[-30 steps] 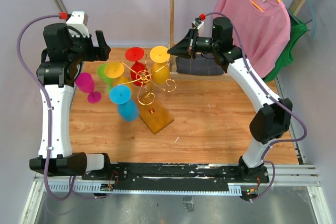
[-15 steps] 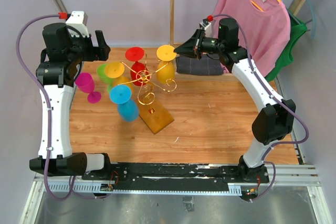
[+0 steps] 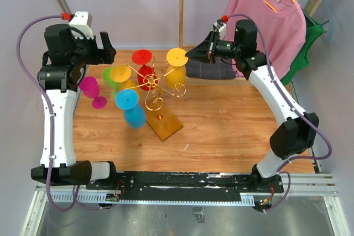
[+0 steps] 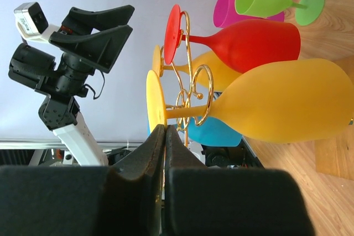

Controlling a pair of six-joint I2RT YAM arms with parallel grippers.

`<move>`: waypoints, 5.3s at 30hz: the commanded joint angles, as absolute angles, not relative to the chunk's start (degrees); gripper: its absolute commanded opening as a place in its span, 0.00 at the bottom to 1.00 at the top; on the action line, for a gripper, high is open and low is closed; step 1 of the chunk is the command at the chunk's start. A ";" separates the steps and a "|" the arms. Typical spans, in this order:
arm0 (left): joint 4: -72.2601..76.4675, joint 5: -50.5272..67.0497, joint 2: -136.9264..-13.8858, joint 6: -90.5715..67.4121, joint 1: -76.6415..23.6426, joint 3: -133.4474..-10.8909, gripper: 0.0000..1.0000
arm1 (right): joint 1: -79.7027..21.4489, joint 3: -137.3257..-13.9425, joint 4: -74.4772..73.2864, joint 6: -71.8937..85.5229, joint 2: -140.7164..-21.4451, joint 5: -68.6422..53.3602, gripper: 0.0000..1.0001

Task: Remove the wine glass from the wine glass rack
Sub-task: Pick up the wine glass from the wine rack, then place the wine glass at the center of the board.

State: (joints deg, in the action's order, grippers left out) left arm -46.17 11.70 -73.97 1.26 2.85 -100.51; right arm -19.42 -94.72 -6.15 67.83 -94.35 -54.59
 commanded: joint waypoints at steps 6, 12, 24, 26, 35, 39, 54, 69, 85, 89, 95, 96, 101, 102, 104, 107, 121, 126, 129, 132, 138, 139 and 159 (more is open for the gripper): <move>-45.79 12.44 -73.75 1.51 2.64 -102.16 0.92 | -20.30 -92.62 -6.50 66.14 -92.22 -55.60 0.01; -45.79 12.32 -73.41 1.65 2.64 -102.11 0.92 | -22.00 -93.58 -6.51 66.10 -93.37 -55.07 0.01; -45.78 12.13 -72.91 1.63 2.65 -101.59 0.92 | -23.78 -99.36 -7.12 66.43 -96.68 -54.68 0.01; -45.79 12.11 -73.03 1.65 2.64 -101.77 0.92 | -24.20 -100.13 -7.12 66.57 -97.41 -54.59 0.01; -45.71 12.04 -73.15 1.88 2.71 -102.08 0.92 | -25.70 -103.45 -7.12 66.98 -100.14 -54.32 0.01; -45.70 12.10 -73.36 1.78 2.64 -102.18 0.92 | -26.25 -104.80 -7.14 67.21 -101.12 -54.10 0.01; -45.71 11.85 -73.61 2.10 2.64 -102.91 0.92 | -26.54 -109.25 -7.75 67.22 -105.19 -53.44 0.01; -45.79 11.29 -74.08 2.85 2.70 -103.45 0.92 | -25.05 -110.24 -8.61 66.73 -107.40 -52.04 0.01; -45.71 11.49 -75.83 2.74 2.64 -105.07 0.92 | -19.44 -111.38 -6.44 68.32 -108.55 -51.90 0.01; -45.79 11.42 -76.00 2.77 2.69 -105.41 0.92 | -17.66 -109.96 -5.69 68.55 -107.86 -51.77 0.01; -46.00 11.87 -76.32 2.81 2.67 -107.06 0.92 | -13.69 -107.88 -5.53 68.43 -105.27 -52.31 0.01; -46.21 12.02 -76.56 2.80 2.65 -107.58 0.92 | -12.75 -107.31 -5.72 68.21 -104.57 -52.49 0.01; -47.99 14.10 -78.04 2.54 2.66 -111.31 0.92 | -6.97 -103.21 -7.29 66.81 -99.17 -53.54 0.01; -48.25 15.18 -78.38 2.28 2.64 -112.41 0.92 | -5.80 -102.51 -7.22 66.86 -97.89 -53.70 0.01; -48.64 17.62 -79.14 1.55 2.64 -114.82 0.92 | -3.55 -101.76 -7.61 67.01 -95.47 -54.57 0.01; -49.36 21.74 -80.84 -0.13 2.64 -119.32 0.93 | -0.81 -102.71 -9.18 67.04 -91.83 -55.67 0.01; -42.52 49.30 -87.51 -16.41 2.55 -126.23 0.97 | -1.50 -105.70 5.32 81.03 -80.93 -57.75 0.01; -29.23 56.17 -85.95 -27.06 2.26 -120.49 0.97 | -3.49 -103.48 18.28 88.97 -79.71 -56.21 0.01; -18.43 58.17 -84.68 -35.00 0.23 -116.51 0.97 | -5.38 -104.35 22.82 91.03 -80.46 -54.86 0.01; -15.30 57.16 -84.98 -38.08 -3.29 -116.12 0.97 | -7.83 -108.50 23.35 90.91 -82.18 -54.12 0.01; -10.85 55.89 -85.31 -42.90 -6.06 -114.35 0.97 | -12.63 -111.89 24.60 89.75 -83.28 -52.35 0.01; -8.66 56.27 -85.00 -44.58 -6.13 -112.56 0.97 | -13.50 -111.70 25.46 89.80 -83.31 -51.93 0.01; 24.10 60.07 -79.38 -62.52 -6.86 -98.44 0.99 | -16.81 -108.89 51.50 100.03 -85.98 -49.44 0.01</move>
